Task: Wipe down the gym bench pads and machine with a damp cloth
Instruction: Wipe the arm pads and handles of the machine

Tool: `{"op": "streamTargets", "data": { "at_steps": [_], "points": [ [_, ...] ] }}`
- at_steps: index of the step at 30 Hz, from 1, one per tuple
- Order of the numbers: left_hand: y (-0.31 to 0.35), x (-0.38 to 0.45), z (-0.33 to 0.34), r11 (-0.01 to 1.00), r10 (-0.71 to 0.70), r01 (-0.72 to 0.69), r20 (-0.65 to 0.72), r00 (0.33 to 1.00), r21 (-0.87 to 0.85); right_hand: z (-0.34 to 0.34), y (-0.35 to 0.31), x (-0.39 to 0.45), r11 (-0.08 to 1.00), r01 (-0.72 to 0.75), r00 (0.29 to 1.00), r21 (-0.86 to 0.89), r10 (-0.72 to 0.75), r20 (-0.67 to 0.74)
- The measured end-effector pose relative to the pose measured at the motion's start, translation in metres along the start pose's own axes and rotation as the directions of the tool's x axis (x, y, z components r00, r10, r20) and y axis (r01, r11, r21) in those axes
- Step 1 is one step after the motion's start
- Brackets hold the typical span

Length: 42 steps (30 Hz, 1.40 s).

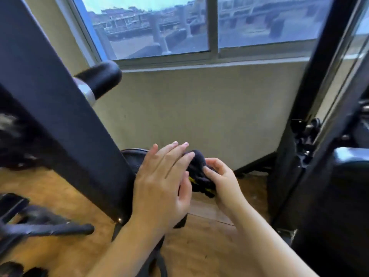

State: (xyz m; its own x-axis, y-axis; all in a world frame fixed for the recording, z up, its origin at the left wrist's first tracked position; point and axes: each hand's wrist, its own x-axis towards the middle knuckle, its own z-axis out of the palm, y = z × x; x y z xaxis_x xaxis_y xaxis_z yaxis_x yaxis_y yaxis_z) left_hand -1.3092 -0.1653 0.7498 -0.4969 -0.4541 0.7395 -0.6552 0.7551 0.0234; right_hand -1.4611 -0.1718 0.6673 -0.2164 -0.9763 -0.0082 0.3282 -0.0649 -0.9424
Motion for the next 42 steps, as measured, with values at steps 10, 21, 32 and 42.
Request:
{"op": "streamTargets", "data": {
  "at_steps": [10, 21, 32, 42],
  "points": [
    [0.07, -0.026, 0.005, 0.756, 0.178, 0.114, 0.37, 0.912, -0.645, -0.019, -0.025, -0.122, 0.985, 0.171, 0.904, -0.005, -0.158, -0.398],
    [0.099, -0.084, 0.016, 0.516, -0.022, 0.582, 0.67, 0.742, -0.628, -0.023, -0.007, -0.21, 1.0, -0.001, 0.929, 0.028, 0.011, -0.37],
    [0.189, -0.16, -0.007, 0.371, 0.039, 0.752, 0.818, 0.573, -0.545, -0.084, -0.01, -0.311, 0.908, -0.373, 0.897, -0.192, 0.301, -0.323],
    [0.239, -0.235, -0.062, 0.305, 0.071, 0.774, 0.824, 0.562, -0.554, -0.058, 0.011, -0.425, 0.878, -0.439, 0.816, -0.194, 0.299, -0.494]
  ]
}}
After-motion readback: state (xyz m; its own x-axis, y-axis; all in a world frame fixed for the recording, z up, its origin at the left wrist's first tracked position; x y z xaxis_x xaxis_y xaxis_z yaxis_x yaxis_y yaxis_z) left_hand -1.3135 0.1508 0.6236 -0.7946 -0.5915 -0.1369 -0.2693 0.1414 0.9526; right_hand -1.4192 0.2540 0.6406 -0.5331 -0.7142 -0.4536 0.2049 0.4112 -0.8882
